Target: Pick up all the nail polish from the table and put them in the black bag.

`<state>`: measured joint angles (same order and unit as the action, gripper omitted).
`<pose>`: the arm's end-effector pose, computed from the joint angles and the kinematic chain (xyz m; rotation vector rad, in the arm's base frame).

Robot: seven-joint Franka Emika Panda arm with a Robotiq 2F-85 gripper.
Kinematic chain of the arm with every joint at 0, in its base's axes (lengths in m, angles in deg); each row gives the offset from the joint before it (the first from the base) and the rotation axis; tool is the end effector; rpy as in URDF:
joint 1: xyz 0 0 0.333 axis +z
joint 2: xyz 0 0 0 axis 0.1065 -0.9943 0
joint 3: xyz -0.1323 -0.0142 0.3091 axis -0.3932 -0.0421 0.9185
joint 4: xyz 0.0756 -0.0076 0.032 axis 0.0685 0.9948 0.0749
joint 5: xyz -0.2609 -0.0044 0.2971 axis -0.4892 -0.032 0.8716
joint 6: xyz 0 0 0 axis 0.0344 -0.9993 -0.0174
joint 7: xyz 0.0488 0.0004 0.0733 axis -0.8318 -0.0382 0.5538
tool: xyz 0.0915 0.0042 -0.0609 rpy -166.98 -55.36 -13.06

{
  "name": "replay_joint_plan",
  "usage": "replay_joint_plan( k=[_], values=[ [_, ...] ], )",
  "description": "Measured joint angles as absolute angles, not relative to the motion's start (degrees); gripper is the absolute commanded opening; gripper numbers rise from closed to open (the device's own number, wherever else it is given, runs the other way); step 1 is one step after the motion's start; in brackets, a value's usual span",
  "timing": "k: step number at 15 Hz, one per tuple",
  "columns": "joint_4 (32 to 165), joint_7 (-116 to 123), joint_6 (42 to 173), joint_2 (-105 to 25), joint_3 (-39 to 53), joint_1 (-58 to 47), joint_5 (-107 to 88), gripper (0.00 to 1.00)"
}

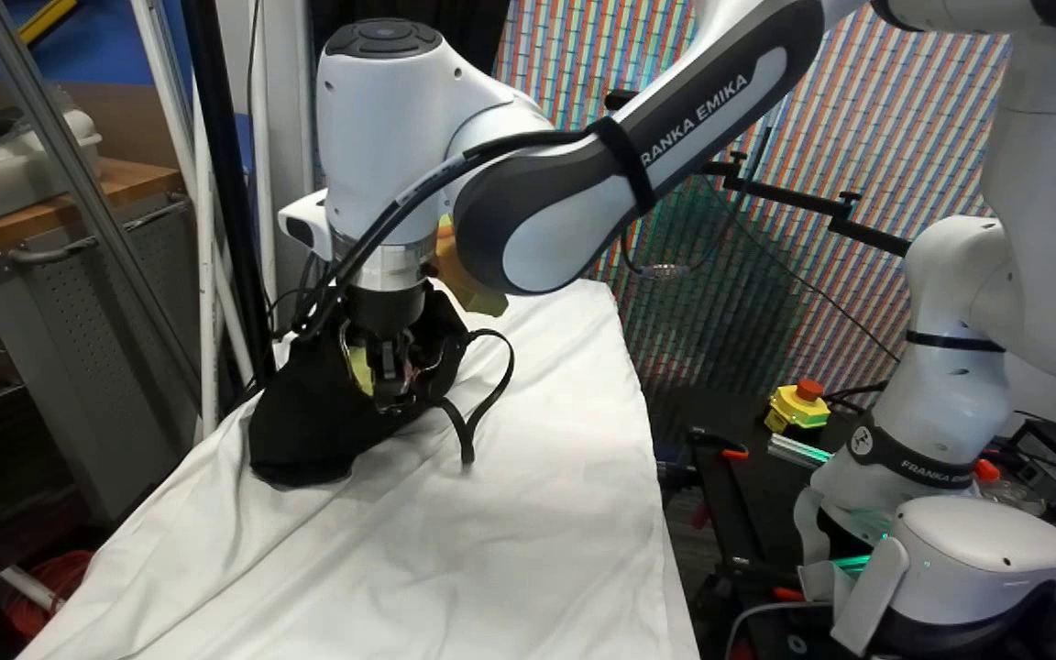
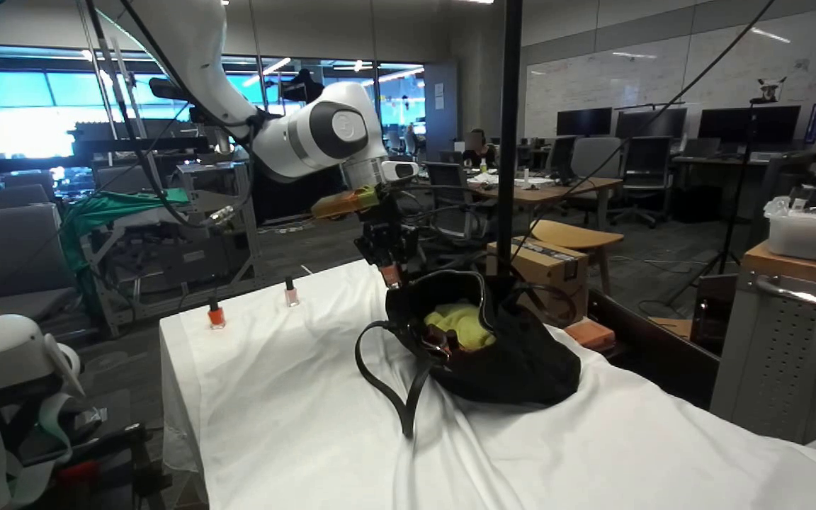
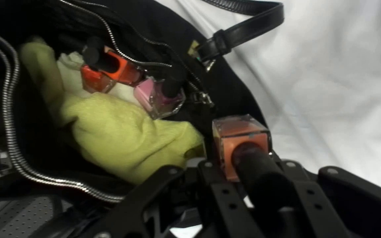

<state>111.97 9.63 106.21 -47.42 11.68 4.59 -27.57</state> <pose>0.6458 0.1230 0.3176 2.7982 0.6786 0.1143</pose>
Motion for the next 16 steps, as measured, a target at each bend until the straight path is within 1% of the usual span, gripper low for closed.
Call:
replay_joint_plan(
  k=[11,12,13,15,16],
  values=[
    [111.94,7.99,114.36,-48.5,8.66,0.82,-28.01,0.16],
    [111.88,7.74,114.88,-48.86,8.51,0.79,-28.01,0.66],
    [111.8,7.5,115.31,-49.22,8.38,0.79,-28.01,0.67],
    [111.62,7.0,116.12,-49.87,8.19,0.78,-28.01,0.79],
    [111.57,6.78,116.39,-50.12,8.13,0.78,-28.01,0.87]
  ],
)
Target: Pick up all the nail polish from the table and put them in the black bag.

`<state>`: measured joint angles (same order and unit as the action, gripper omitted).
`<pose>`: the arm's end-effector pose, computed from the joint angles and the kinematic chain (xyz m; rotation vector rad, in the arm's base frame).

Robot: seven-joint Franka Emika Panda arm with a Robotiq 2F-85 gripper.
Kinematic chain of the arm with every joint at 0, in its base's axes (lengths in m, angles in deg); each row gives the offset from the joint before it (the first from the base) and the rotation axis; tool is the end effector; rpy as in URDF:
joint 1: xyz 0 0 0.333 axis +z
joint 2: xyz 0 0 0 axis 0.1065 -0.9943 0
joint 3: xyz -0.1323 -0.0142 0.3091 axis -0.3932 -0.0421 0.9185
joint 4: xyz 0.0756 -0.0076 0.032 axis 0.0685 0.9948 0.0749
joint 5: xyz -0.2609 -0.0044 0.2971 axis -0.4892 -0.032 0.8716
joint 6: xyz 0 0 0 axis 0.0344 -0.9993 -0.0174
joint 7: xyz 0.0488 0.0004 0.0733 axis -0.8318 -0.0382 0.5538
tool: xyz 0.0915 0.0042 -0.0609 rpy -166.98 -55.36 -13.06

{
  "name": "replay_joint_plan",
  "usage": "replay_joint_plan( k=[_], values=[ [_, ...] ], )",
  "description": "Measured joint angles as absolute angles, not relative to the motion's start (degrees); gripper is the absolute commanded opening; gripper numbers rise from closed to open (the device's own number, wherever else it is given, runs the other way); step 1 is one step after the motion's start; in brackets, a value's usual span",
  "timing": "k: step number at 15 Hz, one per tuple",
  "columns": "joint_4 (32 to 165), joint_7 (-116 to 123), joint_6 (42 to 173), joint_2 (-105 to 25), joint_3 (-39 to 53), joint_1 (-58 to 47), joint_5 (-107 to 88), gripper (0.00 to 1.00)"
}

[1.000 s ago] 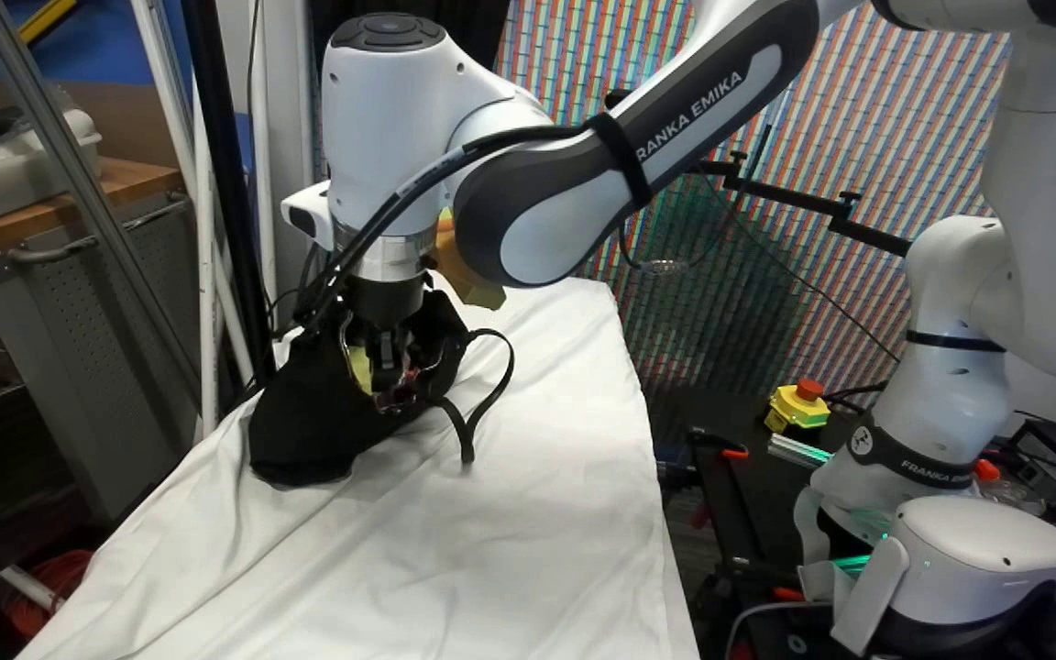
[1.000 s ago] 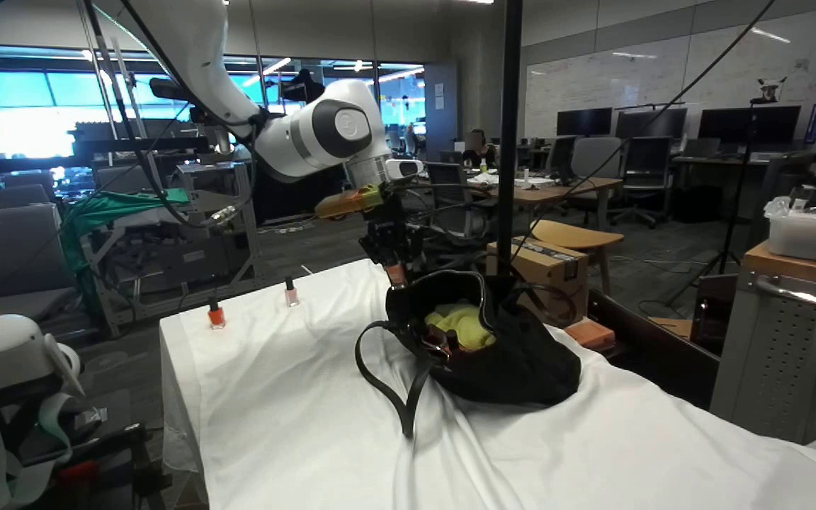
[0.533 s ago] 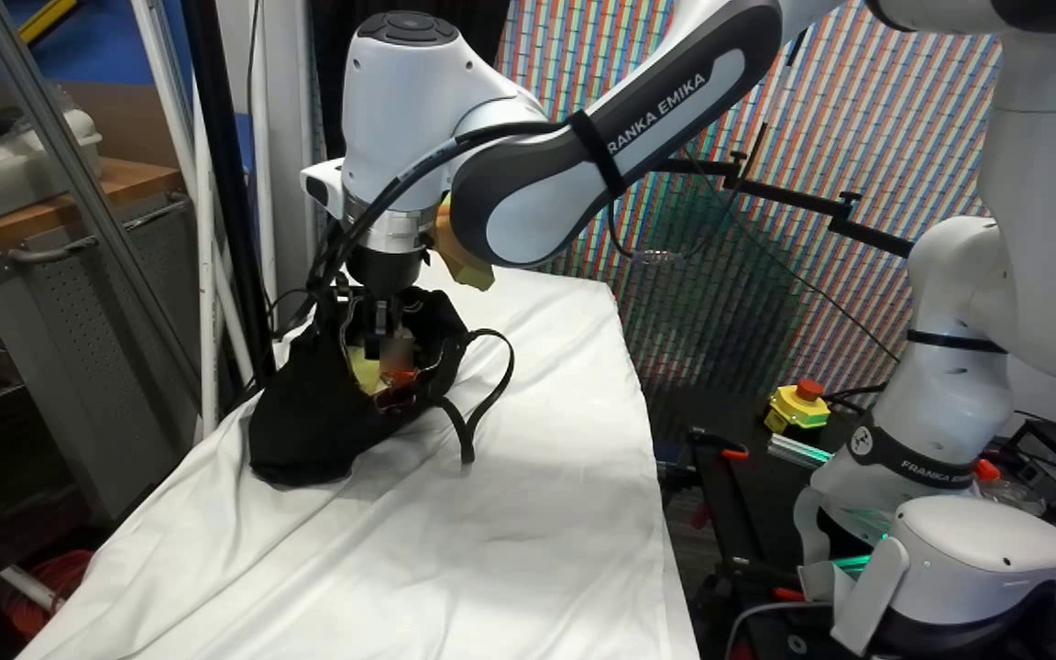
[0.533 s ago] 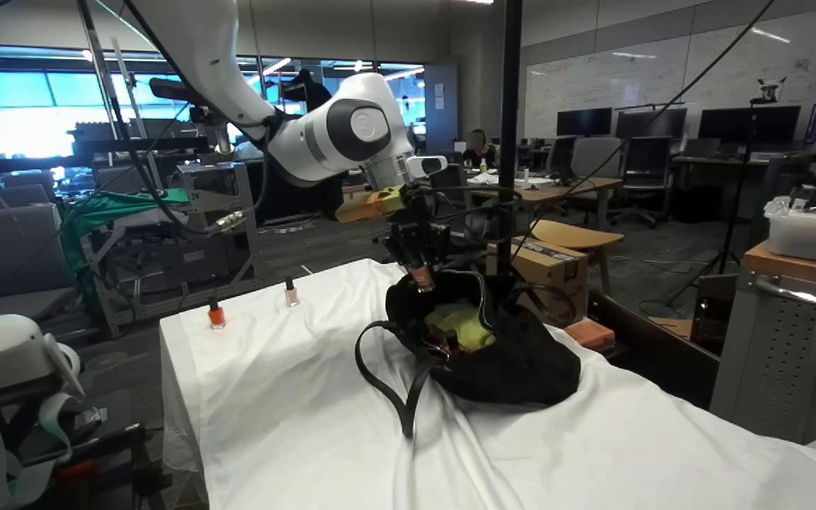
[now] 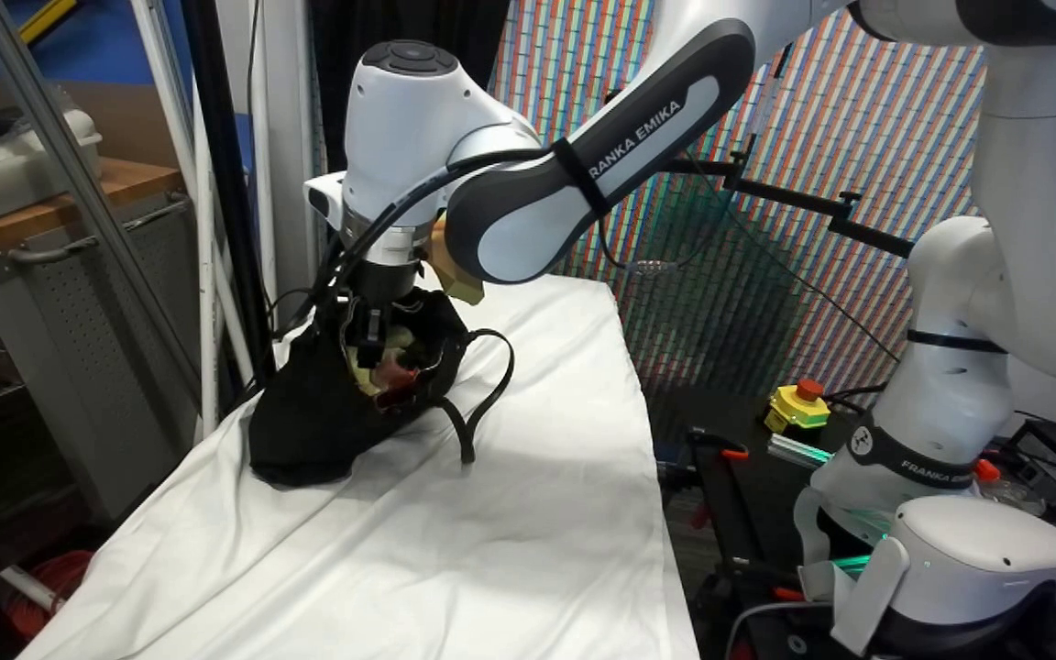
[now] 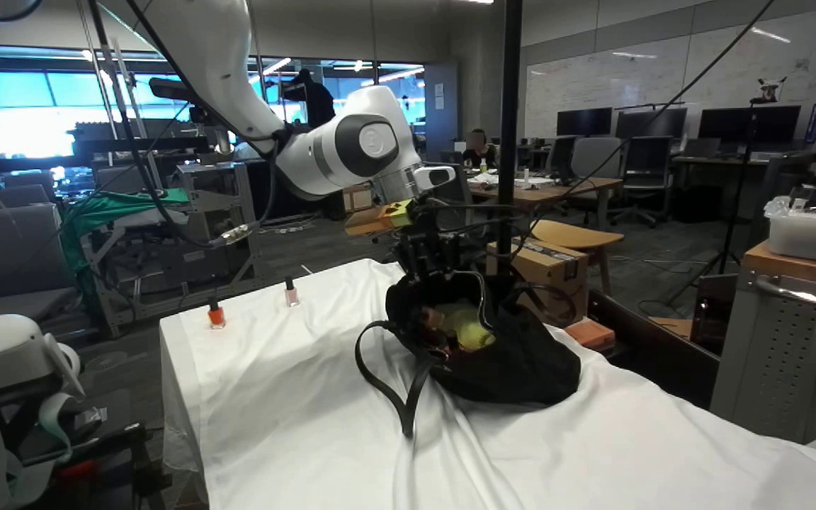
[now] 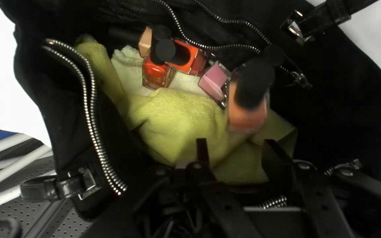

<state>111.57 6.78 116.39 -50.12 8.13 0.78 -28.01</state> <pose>0.6726 0.0530 0.3063 2.8241 0.4872 0.2919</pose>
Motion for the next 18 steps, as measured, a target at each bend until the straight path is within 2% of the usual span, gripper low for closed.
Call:
replay_joint_plan(
  k=[2,3,11,18],
  values=[
    [111.56,6.46,116.65,-50.34,8.06,0.78,-28.01,0.98],
    [111.56,6.28,116.73,-50.34,8.06,0.78,-28.01,1.0],
    [113.38,6.2,116.12,-49.31,8.25,0.87,-28.01,1.0],
    [122.36,5.83,114.53,-42.4,9.03,1.87,-28.0,1.0]
  ],
)
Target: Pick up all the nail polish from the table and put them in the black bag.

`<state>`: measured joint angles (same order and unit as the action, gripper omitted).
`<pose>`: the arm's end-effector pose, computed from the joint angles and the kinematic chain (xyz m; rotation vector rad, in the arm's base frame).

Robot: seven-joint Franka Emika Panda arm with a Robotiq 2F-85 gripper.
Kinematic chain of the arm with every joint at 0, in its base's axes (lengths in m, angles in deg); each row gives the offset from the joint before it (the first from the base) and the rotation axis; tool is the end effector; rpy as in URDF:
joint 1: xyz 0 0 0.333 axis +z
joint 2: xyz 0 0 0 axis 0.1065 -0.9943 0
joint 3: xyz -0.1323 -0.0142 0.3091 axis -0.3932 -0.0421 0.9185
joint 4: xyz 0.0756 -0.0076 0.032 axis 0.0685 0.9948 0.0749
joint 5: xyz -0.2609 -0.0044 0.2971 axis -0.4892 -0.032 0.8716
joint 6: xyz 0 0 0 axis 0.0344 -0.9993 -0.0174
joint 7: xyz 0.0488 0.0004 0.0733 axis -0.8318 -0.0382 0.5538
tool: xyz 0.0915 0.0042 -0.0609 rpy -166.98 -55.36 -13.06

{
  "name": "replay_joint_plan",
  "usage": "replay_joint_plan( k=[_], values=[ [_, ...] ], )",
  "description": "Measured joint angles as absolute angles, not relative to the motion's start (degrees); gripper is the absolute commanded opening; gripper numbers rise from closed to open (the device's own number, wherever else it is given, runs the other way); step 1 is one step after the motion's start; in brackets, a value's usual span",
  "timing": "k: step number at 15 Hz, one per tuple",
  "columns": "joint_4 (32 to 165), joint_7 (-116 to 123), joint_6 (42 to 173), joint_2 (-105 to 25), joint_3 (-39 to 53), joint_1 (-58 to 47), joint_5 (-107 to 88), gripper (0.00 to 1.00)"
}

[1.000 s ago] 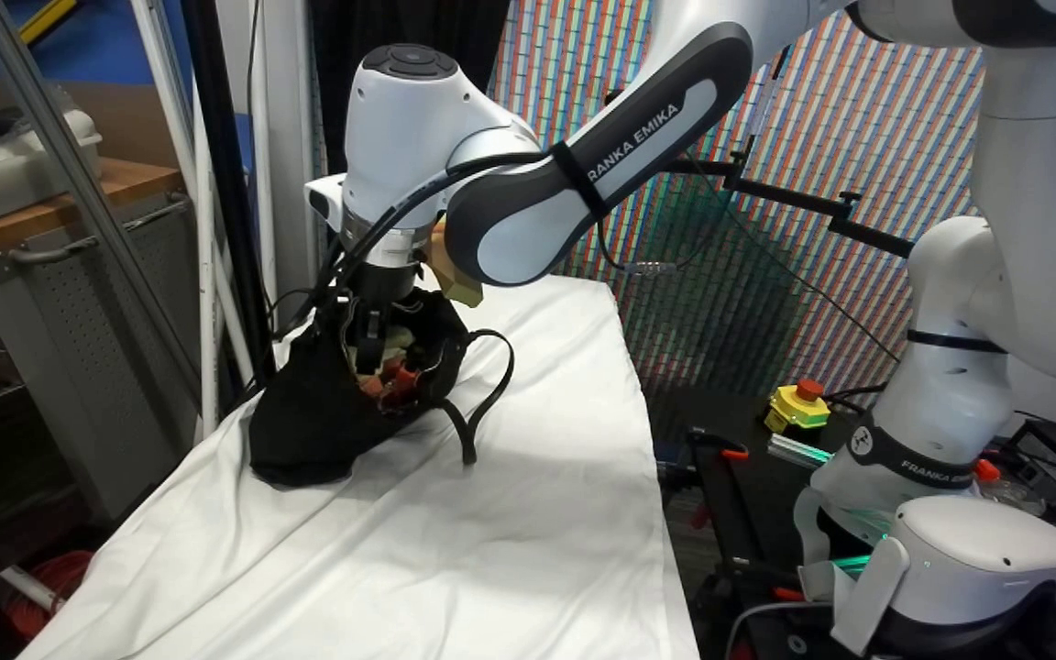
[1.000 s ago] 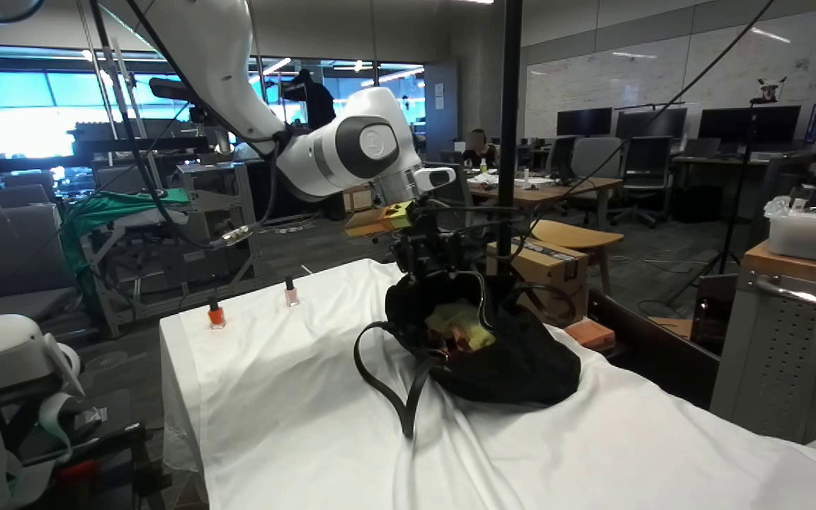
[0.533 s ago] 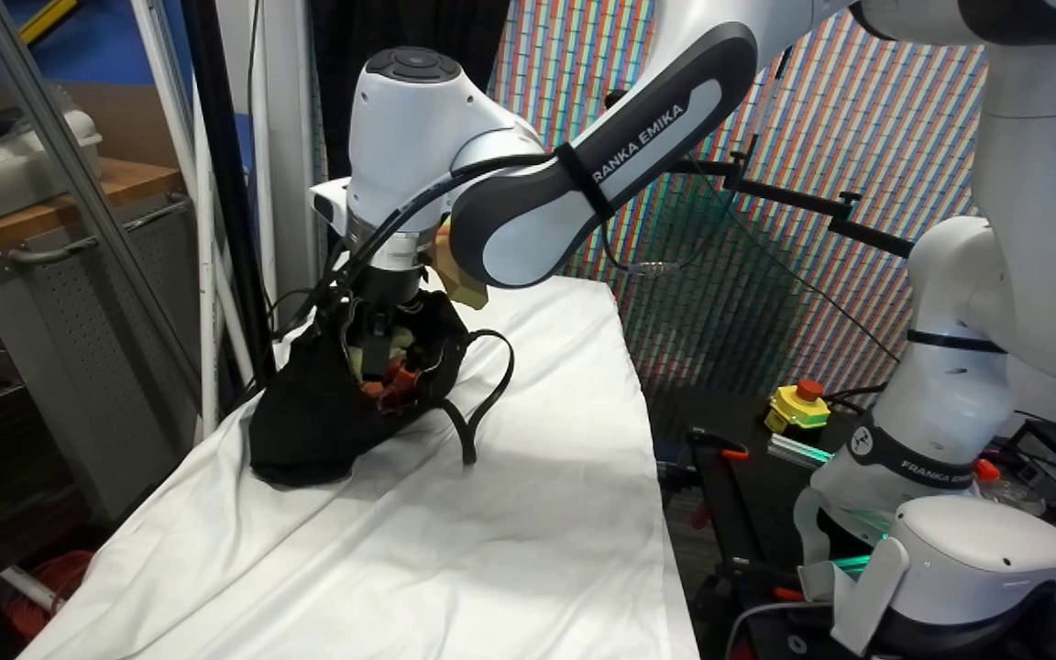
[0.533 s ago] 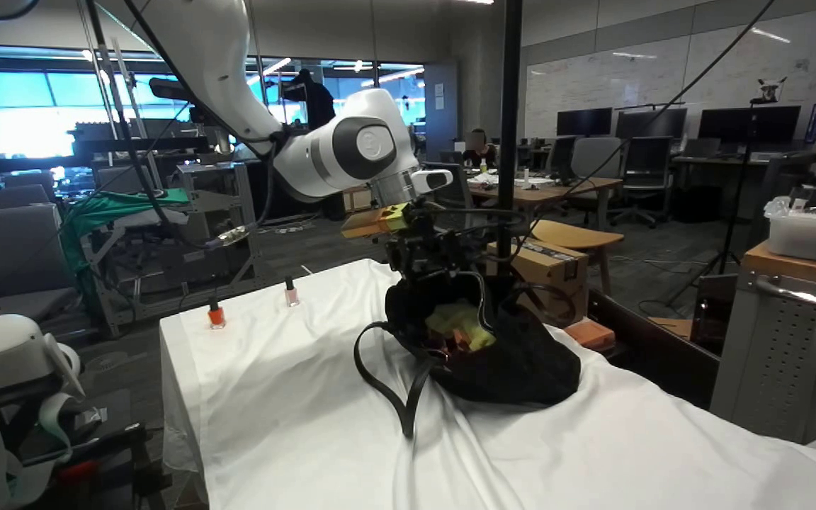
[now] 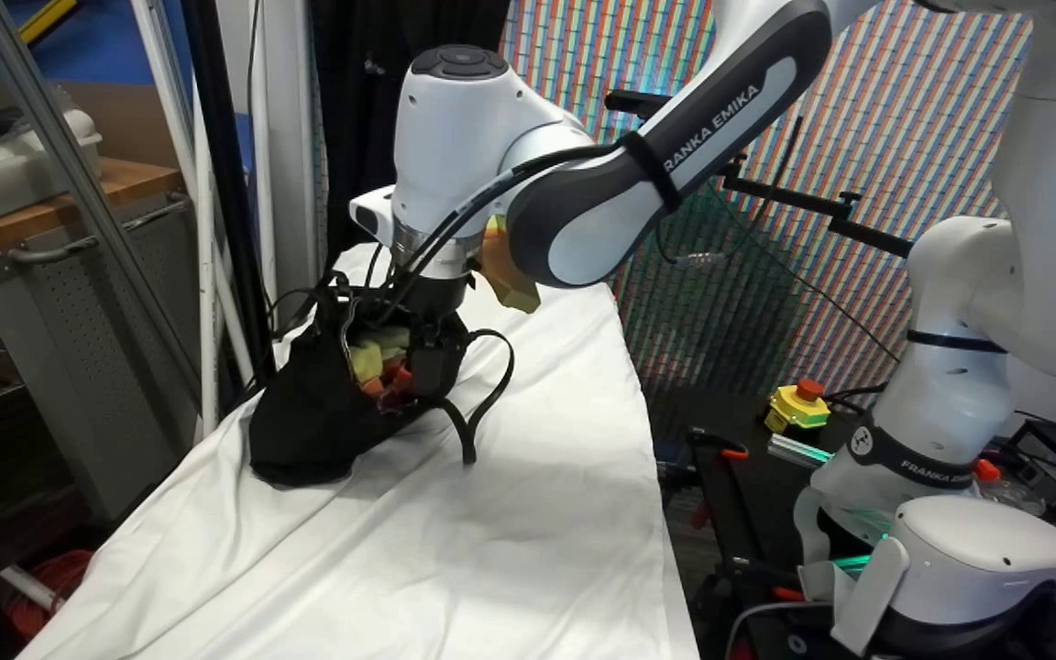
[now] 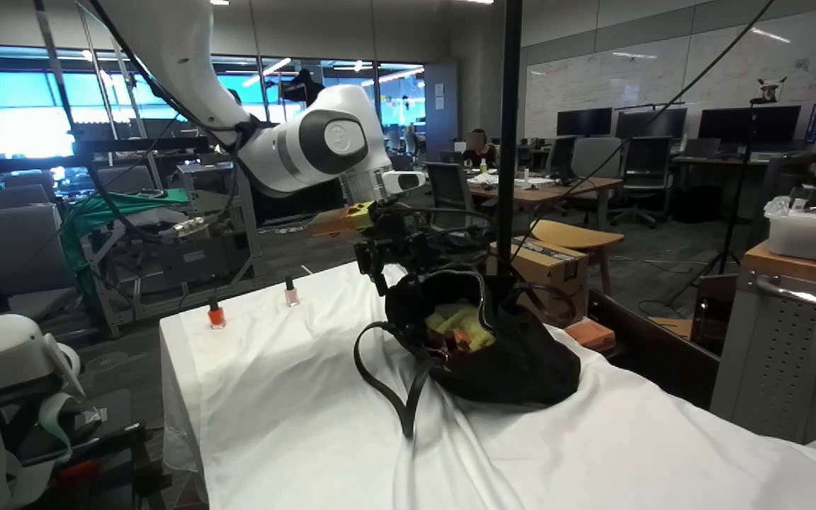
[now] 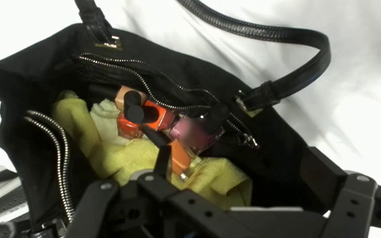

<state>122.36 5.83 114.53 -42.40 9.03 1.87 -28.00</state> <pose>0.6146 0.0666 0.3073 2.8425 0.5117 0.1796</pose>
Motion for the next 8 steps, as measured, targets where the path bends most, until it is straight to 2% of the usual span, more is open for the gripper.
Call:
replay_joint_plan(
  k=[8],
  values=[
    [133.63,4.45,111.33,-33.59,14.64,3.72,-27.98,1.0]
  ],
)
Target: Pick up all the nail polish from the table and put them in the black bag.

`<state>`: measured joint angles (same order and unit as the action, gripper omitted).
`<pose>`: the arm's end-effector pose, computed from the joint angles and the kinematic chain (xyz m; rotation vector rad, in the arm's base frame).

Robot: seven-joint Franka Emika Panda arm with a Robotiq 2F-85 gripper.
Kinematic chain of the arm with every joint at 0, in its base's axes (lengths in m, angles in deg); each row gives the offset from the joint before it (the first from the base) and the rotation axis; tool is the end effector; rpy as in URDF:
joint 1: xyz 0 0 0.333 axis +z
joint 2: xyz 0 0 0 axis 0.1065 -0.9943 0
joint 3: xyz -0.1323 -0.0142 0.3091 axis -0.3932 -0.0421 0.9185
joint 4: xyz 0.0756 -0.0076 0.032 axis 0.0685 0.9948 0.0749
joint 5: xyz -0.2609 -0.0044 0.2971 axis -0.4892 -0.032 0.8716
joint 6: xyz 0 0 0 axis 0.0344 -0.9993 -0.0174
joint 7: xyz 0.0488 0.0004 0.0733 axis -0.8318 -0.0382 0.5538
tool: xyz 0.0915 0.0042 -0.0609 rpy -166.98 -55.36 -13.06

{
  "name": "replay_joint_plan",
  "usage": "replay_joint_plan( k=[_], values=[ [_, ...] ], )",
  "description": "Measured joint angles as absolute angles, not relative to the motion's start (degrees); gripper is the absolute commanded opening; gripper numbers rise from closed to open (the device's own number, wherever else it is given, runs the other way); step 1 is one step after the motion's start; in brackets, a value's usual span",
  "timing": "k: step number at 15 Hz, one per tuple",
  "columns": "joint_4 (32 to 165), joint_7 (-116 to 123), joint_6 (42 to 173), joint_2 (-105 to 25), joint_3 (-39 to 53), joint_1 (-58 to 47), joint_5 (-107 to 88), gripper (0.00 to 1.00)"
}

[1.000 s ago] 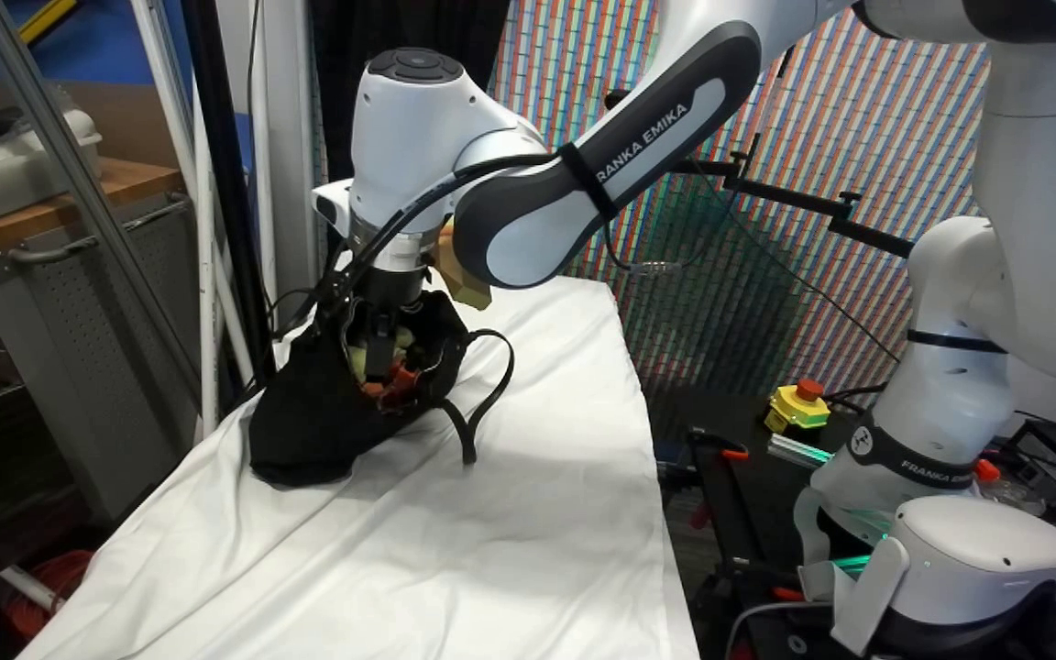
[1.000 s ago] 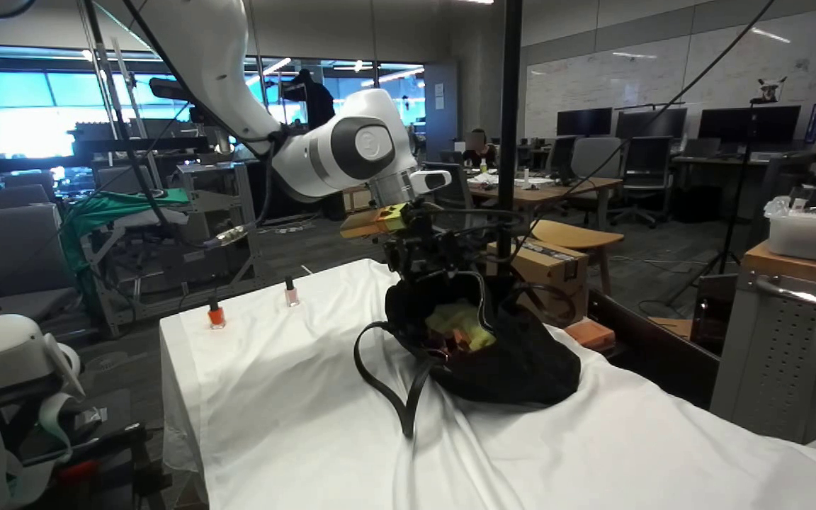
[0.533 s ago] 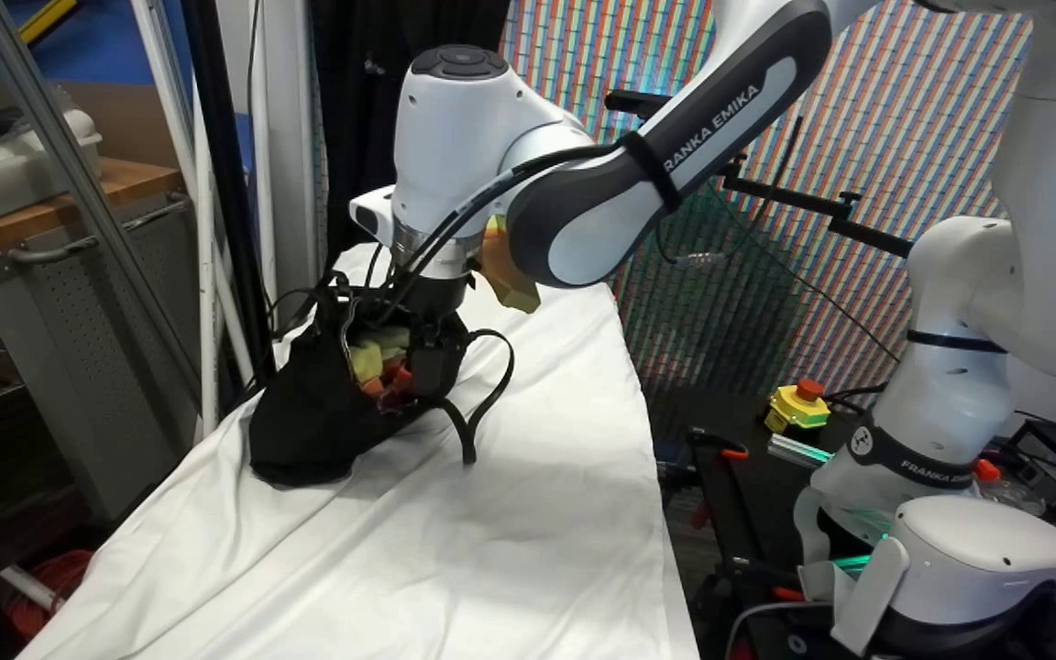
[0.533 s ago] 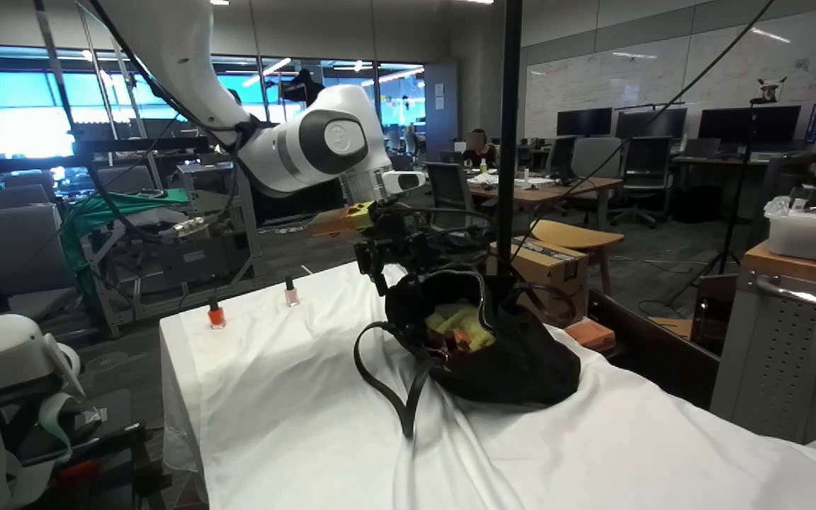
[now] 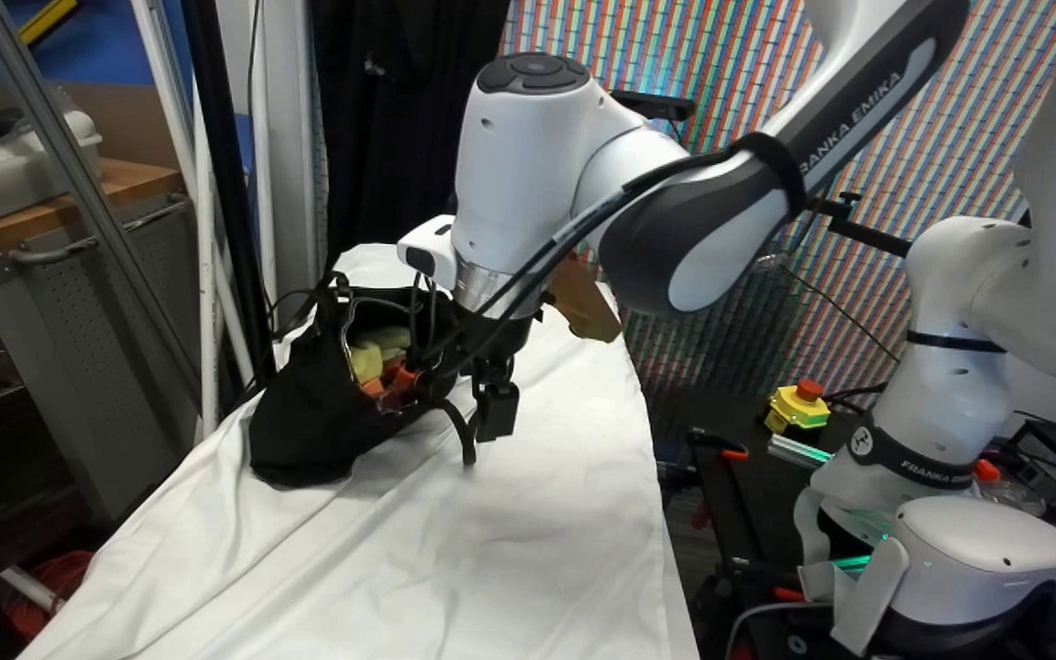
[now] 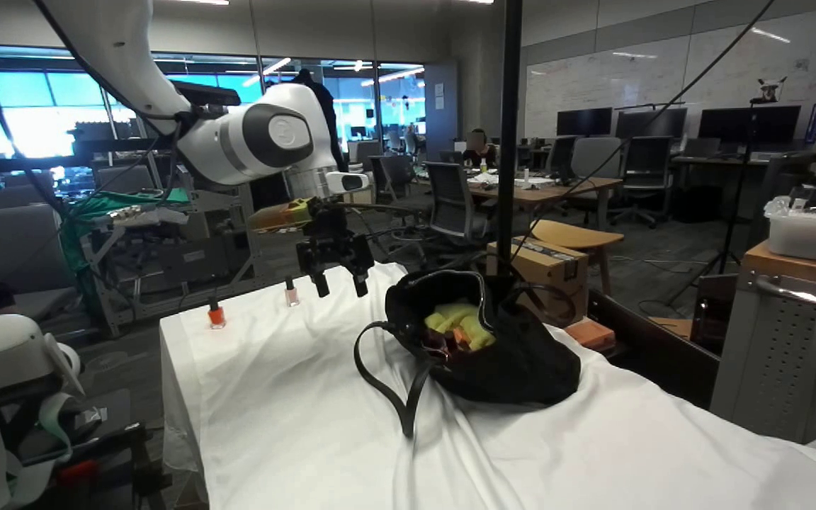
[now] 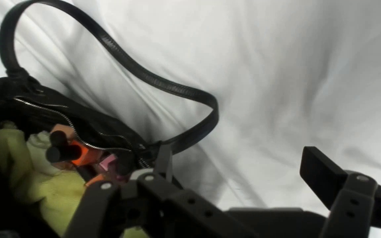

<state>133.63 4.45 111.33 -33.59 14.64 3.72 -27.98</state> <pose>0.5372 0.1264 0.3098 2.8344 0.6580 0.0671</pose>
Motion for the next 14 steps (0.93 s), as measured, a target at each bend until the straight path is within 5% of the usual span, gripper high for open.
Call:
replay_joint_plan(
  k=[14],
  values=[
    [136.08,0.63,109.31,-34.7,22.58,9.06,-22.62,1.0]
  ],
)
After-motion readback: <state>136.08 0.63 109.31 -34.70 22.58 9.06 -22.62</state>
